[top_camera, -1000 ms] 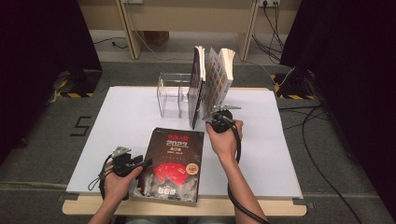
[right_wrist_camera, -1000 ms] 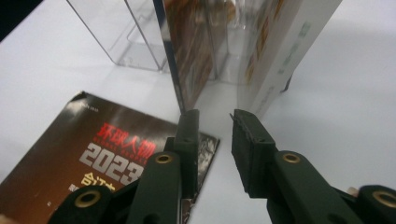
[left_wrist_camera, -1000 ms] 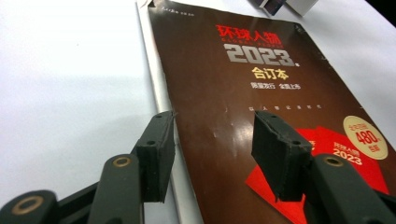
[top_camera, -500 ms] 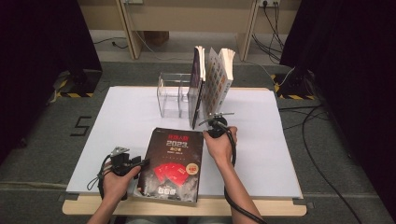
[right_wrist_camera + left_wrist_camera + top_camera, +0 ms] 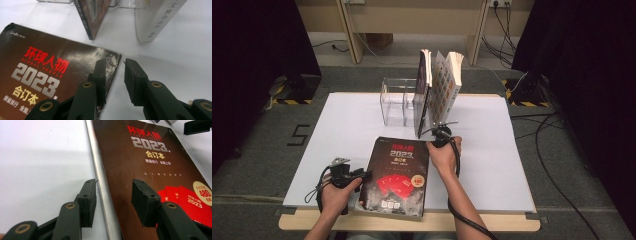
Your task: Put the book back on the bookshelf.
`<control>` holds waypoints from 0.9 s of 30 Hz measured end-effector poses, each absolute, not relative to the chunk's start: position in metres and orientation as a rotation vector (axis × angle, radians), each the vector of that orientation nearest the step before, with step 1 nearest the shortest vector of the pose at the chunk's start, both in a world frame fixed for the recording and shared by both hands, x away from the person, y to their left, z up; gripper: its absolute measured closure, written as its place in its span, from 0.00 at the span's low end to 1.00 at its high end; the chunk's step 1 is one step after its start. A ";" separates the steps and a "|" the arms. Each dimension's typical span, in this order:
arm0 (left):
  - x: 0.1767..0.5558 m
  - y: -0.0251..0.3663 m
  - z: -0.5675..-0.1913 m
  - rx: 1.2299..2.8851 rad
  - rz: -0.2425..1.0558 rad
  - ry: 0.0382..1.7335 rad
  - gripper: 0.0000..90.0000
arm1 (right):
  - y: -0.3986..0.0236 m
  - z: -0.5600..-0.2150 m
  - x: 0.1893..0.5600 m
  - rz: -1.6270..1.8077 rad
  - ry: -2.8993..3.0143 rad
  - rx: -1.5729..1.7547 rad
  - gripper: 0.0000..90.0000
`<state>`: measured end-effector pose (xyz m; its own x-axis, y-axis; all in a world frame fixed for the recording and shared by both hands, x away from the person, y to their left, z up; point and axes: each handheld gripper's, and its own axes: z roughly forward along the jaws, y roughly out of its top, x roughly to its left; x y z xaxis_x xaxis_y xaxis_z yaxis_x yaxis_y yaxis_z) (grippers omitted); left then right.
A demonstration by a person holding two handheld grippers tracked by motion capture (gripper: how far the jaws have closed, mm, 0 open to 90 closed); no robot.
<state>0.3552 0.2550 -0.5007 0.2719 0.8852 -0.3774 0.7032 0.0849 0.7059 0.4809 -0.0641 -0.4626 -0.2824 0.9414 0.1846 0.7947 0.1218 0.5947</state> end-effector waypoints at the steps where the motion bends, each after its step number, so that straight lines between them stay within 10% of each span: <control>1: 0.355 0.255 -0.501 1.664 0.257 1.479 0.61 | -0.064 -0.464 0.482 0.896 2.161 1.719 0.80; 27: 0.355 0.254 -0.500 1.673 0.240 1.474 0.65 | -0.055 -0.475 0.499 0.905 2.136 1.754 0.78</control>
